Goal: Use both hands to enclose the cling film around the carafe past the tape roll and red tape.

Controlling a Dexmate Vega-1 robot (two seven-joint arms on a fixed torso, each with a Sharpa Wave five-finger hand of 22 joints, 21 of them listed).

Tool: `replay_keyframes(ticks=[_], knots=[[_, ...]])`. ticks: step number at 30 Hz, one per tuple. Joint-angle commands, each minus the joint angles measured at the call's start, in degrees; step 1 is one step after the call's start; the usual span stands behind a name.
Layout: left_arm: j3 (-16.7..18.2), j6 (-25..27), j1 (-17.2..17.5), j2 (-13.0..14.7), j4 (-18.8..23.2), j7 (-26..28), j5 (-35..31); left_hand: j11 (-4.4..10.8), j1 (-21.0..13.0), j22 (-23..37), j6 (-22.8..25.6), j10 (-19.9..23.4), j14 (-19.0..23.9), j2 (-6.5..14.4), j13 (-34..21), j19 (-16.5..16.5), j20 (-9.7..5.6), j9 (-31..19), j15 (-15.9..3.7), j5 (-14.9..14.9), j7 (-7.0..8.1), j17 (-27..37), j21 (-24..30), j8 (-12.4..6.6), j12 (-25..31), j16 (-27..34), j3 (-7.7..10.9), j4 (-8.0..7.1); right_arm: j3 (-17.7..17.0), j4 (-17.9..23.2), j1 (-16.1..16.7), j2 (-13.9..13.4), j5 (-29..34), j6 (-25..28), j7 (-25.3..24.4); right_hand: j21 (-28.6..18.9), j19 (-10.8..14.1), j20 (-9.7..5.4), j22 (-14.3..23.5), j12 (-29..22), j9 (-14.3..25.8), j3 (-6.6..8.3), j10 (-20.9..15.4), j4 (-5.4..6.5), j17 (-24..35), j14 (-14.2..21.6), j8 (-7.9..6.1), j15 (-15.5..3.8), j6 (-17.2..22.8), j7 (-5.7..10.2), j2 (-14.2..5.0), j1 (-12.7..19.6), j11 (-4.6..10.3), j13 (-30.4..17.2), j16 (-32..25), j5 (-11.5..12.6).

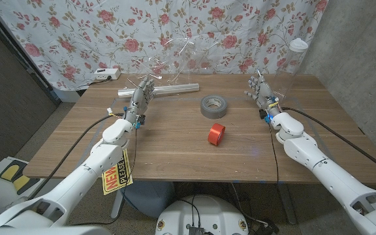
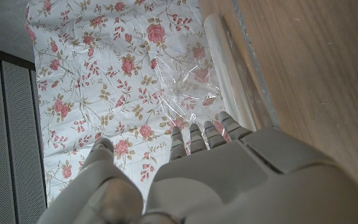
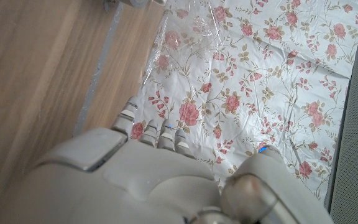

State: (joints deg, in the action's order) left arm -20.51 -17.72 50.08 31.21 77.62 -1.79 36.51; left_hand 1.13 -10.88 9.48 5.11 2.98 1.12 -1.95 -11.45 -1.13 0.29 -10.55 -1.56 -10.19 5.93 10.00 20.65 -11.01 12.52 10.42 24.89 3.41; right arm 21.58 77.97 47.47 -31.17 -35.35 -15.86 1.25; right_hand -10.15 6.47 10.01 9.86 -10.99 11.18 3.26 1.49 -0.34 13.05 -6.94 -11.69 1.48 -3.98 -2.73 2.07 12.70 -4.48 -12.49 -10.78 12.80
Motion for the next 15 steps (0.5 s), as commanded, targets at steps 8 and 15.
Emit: replay_keyframes(ticks=[8, 15], knots=[[0.5, -0.9, 4.0, -0.3, 4.5, 6.5, -2.5, 0.94, -0.3, 0.3, 0.7, 2.1, 0.4, 0.5, -0.2, 0.5, -0.62, -0.1, -1.25, -0.3, 0.37, 0.2, -0.9, -0.22, 0.8, 0.5, 0.23, 0.82, 2.5, -3.4, -4.3, -1.9, 4.4, -0.7, 4.6, 0.1, -2.4, -0.17, 0.0, 0.5, 0.2, 0.19, 3.0, -1.12, -0.4, -2.7, 0.45, -0.17, -1.8, -0.88, -0.07, 1.7, 0.18, 0.3, 0.4, -0.4], [0.1, -0.6, 2.0, -0.2, 2.9, 6.1, -3.7, 0.72, -0.3, 0.3, 0.3, 1.9, 0.2, 0.5, -0.2, 0.5, -0.41, 0.0, -0.9, -0.3, 0.43, 0.2, -1.3, 0.0, 0.6, 0.4, 0.19, 0.97, 3.2, -0.9, -3.9, -4.3, 10.5, -1.1, 0.5, -0.2, -3.1, -1.99, -0.1, 0.6, 0.2, 0.62, 6.1, -2.39, -0.9, -3.9, 1.34, -0.66, -5.9, -0.75, -0.23, 3.8, 0.9, 0.7, 0.0, -0.4]])
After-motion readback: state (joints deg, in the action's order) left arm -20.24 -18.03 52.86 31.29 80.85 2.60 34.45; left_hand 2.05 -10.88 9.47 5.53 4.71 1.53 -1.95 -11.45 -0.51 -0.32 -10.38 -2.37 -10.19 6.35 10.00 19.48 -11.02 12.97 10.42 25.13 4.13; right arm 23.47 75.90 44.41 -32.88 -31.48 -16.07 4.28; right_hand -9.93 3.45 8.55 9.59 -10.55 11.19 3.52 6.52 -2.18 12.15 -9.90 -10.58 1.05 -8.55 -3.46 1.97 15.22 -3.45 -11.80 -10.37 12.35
